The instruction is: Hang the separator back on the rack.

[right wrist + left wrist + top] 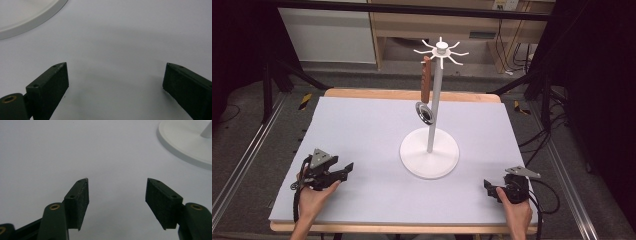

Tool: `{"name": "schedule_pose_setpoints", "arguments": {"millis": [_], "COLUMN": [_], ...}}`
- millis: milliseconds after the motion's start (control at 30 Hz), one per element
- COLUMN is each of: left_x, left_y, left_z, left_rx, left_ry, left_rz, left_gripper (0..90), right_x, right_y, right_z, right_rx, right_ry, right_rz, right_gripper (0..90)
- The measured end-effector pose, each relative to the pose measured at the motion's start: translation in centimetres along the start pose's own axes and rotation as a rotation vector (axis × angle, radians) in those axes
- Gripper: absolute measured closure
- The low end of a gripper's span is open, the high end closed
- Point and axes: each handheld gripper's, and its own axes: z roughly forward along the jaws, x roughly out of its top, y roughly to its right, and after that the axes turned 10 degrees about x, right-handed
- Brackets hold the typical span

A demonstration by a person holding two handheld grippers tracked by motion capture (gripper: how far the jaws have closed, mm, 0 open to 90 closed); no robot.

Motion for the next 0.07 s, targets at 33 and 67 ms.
{"name": "schedule_pose_setpoints", "arguments": {"millis": [33,67], "left_x": [-0.06,-0.12], "left_y": [-0.12,-0.20], "left_z": [0.08,0.16], "left_rx": [0.002,0.005], "left_ry": [-0.002,-0.005], "left_rz": [-0.003,-0.005], "left_gripper": [34.6,34.5], "right_x": [0.00,0.01], "right_y": [0.00,0.02], "right_z": [0.00,0.01], "right_rx": [0.000,-0.001], "right_ry": [-0.001,0.000], "right_rz": [-0.001,-0.005], "right_gripper": [7.0,7.0]}}
